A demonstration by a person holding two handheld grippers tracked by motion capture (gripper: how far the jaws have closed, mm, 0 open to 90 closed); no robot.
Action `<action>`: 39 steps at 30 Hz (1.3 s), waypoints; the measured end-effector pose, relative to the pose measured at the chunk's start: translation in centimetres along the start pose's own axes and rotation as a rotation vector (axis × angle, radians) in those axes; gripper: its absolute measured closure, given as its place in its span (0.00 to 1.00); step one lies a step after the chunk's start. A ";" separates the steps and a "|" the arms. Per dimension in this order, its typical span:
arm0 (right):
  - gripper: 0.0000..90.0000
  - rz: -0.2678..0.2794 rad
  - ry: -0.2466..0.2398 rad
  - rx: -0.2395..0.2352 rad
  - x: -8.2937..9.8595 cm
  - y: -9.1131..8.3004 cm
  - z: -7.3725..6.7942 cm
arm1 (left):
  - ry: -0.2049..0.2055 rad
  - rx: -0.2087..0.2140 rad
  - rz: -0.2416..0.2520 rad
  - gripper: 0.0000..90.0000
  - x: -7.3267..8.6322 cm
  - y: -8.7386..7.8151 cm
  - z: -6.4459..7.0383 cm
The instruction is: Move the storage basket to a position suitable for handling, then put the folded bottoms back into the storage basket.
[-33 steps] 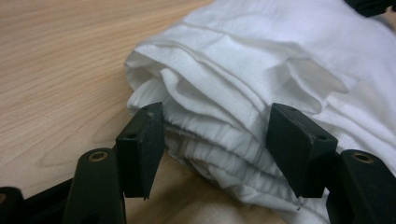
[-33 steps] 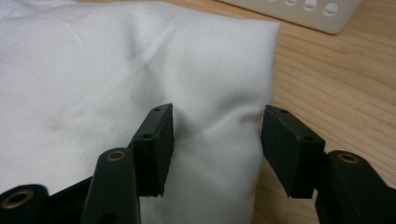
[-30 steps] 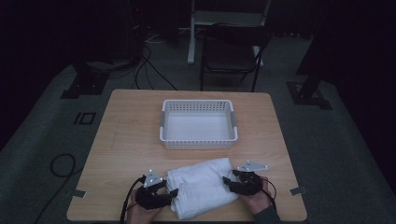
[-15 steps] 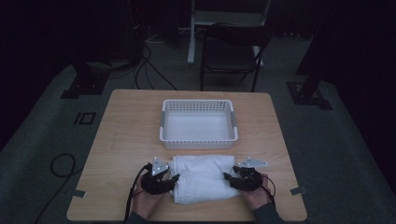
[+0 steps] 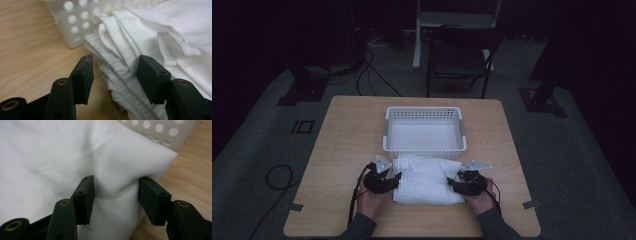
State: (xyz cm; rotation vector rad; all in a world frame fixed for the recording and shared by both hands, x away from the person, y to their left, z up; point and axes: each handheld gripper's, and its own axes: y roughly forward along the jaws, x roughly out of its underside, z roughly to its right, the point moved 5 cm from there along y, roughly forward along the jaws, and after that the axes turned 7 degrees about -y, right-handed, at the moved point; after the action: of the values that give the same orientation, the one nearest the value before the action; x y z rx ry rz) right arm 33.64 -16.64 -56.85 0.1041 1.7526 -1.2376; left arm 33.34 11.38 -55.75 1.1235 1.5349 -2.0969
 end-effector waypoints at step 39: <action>0.49 0.021 0.007 0.007 -1.2 1.3 0.5 | -0.138 0.118 0.099 0.36 -2.2 -1.5 0.7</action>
State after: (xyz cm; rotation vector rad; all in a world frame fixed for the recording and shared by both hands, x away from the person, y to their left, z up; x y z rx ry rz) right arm 35.33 -15.89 -56.85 0.1309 1.7492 -1.2289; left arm 33.50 10.89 -53.06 1.0463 1.2816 -2.1730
